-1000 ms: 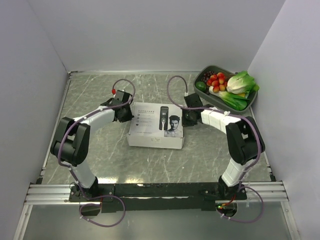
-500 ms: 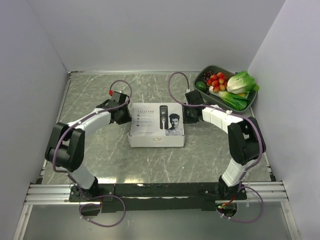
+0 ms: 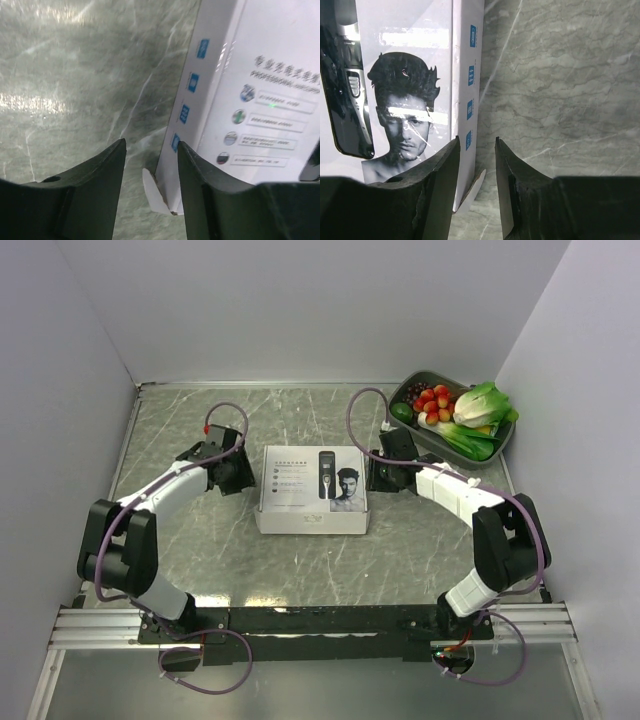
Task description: Sort the hair-cutting tools
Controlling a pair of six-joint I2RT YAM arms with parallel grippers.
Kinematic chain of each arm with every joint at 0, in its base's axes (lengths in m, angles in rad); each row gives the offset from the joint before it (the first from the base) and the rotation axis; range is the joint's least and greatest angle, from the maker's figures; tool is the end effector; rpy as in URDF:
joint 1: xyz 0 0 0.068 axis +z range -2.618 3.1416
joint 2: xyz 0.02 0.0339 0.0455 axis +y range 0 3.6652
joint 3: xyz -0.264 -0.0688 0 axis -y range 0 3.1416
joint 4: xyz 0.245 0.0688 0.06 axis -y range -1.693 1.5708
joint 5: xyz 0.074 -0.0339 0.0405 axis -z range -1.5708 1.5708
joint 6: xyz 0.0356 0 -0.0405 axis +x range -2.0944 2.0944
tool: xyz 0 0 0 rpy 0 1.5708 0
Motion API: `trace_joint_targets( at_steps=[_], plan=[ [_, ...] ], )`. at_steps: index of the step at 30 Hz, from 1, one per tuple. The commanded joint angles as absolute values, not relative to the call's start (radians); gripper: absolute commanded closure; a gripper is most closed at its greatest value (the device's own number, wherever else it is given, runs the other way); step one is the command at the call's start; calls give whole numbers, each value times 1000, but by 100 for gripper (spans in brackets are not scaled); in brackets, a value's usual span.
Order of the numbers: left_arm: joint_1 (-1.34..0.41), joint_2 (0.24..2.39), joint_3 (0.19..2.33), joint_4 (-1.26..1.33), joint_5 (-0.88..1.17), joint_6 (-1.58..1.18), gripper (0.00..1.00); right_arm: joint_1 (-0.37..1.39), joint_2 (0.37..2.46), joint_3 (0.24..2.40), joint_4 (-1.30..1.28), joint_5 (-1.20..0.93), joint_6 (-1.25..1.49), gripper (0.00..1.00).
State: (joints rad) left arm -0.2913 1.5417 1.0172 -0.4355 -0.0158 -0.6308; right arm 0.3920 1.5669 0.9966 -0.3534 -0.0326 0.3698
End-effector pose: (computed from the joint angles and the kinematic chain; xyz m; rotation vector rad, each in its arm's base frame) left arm 0.3041 -0.0906 0.2169 -0.4399 2.5287 -0.3418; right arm 0.2987 0.1247 0.2083 -0.0419 2.5295 0.3537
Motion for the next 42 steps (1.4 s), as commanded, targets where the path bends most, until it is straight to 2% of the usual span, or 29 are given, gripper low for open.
trace_joint_targets(
  at_steps=[1,18,27,42],
  plan=[
    [-291,1558,983,-440,5,-620,50,394,1569,948,-365,-52,388,58],
    [-291,1598,940,-399,52,-626,54,393,1563,865,-388,64,436,58],
    [-291,1603,936,-402,41,-620,54,393,1422,801,-351,77,442,56],
    [-291,1640,989,-416,28,-592,52,371,1567,890,-307,66,419,56]
  ],
)
